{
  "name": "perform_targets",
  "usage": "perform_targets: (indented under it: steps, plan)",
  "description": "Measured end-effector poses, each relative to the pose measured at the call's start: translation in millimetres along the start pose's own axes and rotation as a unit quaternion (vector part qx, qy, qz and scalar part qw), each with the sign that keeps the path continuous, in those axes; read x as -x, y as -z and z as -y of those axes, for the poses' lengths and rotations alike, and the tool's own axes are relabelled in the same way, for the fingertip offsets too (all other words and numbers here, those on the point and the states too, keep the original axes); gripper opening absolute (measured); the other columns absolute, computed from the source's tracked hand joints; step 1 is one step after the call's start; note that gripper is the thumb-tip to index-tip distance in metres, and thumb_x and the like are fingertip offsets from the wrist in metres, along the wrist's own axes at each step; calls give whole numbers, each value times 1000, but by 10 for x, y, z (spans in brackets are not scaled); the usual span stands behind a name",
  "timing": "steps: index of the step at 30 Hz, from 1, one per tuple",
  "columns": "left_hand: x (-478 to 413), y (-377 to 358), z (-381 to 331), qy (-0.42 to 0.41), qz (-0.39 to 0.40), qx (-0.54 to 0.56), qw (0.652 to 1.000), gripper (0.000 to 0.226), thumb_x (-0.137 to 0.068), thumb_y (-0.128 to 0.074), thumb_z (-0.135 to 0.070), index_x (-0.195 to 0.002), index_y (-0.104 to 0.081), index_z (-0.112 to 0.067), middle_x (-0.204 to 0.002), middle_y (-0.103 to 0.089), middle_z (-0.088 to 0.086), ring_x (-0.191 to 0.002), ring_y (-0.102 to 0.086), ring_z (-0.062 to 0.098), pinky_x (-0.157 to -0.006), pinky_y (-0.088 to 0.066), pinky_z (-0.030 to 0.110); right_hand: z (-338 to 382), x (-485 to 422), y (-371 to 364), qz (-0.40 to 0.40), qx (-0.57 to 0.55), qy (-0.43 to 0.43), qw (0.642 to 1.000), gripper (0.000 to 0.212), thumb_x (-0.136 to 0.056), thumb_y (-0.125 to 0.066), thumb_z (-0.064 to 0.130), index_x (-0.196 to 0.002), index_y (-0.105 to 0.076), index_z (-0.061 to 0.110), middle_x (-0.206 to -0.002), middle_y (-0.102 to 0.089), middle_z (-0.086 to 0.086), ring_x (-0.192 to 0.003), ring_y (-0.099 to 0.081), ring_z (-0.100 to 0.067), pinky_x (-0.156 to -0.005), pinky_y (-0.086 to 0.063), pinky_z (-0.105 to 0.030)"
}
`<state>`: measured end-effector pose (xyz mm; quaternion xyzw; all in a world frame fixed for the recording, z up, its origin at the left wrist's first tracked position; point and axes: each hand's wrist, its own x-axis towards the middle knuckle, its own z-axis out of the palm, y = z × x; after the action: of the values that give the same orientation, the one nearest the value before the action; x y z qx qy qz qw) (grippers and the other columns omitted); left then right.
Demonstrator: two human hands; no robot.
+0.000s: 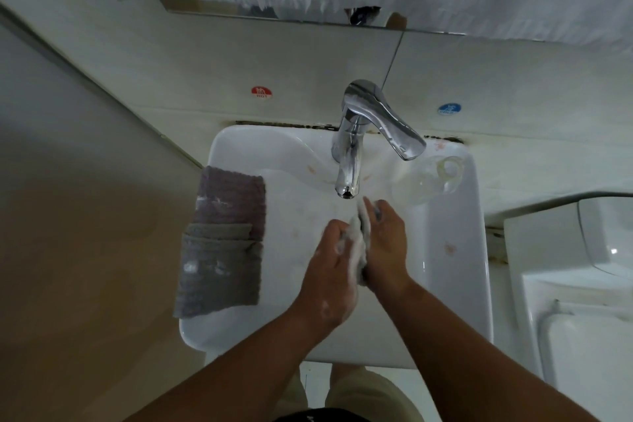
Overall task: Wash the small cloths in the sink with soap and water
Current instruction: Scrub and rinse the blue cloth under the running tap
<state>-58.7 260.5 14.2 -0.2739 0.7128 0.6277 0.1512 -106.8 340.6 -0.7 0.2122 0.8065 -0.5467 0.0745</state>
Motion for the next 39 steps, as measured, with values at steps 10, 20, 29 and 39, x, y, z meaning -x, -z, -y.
perform_targets:
  steps: [10, 20, 29, 39]
  plan:
    - [101, 36, -18, -39, 50, 17, 998, 38, -93, -51, -52, -100, -57, -15, -96, -68, 13, -95, -67, 33, -87, -55, 54, -62, -47, 15, 13, -7, -11, 1000, 44, -101, -59, 33, -63, -39, 22, -55, -43, 7, -57, -41, -10, -59, -37, -36]
    - [109, 82, -54, -74, 35, -42, 996, 17, -106, -43, -30, -104, -55, -18, -98, -67, 2, -93, -66, 16, -83, -56, 37, 6, -32, 14, 13, 0, 7, 1000, 43, -101, -61, 31, -66, -39, 19, -56, -45, 7, -55, -41, -8, -59, -36, -33]
    - [67, -35, -201, -26, -98, -158, 982, 21, -102, -53, -35, -93, -65, -22, -82, -69, -7, -81, -68, 2, -77, -56, 23, 40, 127, 44, 13, 36, 47, 998, 37, -102, -59, 28, -70, -43, 17, -58, -50, 3, -55, -47, -11, -55, -38, -33]
    - [125, 64, -118, -69, 37, -14, 997, 37, -100, -42, -50, -100, -59, -17, -94, -68, 3, -89, -69, 17, -84, -57, 43, -70, 128, 59, 10, 25, 73, 997, 31, -100, -59, 29, -74, -47, 18, -64, -50, 7, -58, -50, -9, -58, -42, -35]
